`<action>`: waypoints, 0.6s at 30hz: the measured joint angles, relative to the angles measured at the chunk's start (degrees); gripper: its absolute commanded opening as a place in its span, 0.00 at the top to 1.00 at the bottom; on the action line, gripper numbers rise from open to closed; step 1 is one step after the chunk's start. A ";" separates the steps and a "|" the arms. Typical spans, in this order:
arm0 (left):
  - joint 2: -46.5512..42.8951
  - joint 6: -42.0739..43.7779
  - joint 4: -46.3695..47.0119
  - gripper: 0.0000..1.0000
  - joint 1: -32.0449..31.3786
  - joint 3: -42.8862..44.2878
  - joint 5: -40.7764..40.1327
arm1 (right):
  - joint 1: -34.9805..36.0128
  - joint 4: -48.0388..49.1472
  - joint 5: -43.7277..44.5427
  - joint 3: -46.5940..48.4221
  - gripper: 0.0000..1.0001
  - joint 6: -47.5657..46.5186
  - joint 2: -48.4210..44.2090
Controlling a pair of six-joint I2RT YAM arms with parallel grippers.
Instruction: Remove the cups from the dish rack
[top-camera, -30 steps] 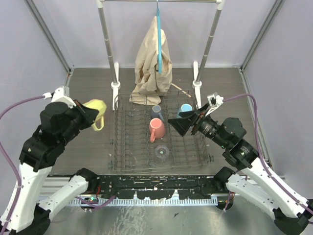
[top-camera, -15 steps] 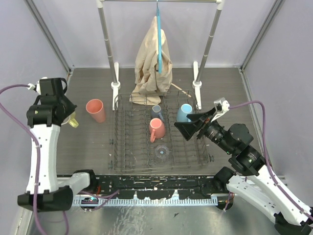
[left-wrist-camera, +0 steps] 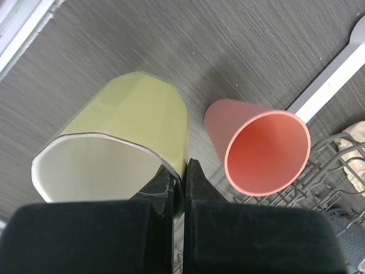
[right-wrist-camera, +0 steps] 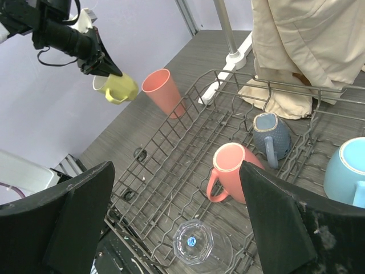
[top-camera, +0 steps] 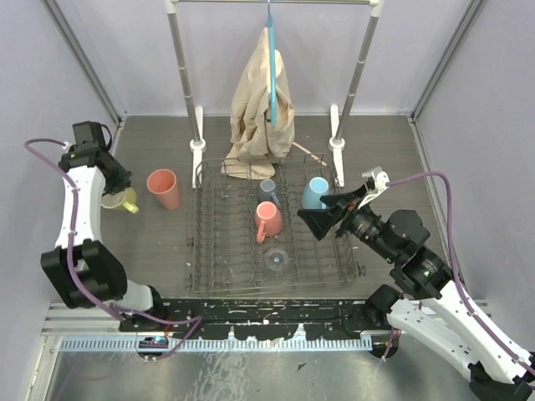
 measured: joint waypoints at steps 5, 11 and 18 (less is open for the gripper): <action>5.99 0.76 4.13 1.00 0.28 0.00 2.95 | 0.00 -0.07 0.35 -0.28 0.03 -0.57 0.33; 12.44 1.79 7.10 1.00 0.24 0.31 4.28 | 0.00 -0.15 0.74 -0.79 0.03 -0.70 0.61; 17.84 2.64 8.20 1.00 0.17 0.79 5.09 | 0.00 -0.26 0.87 -0.87 0.04 -0.87 2.25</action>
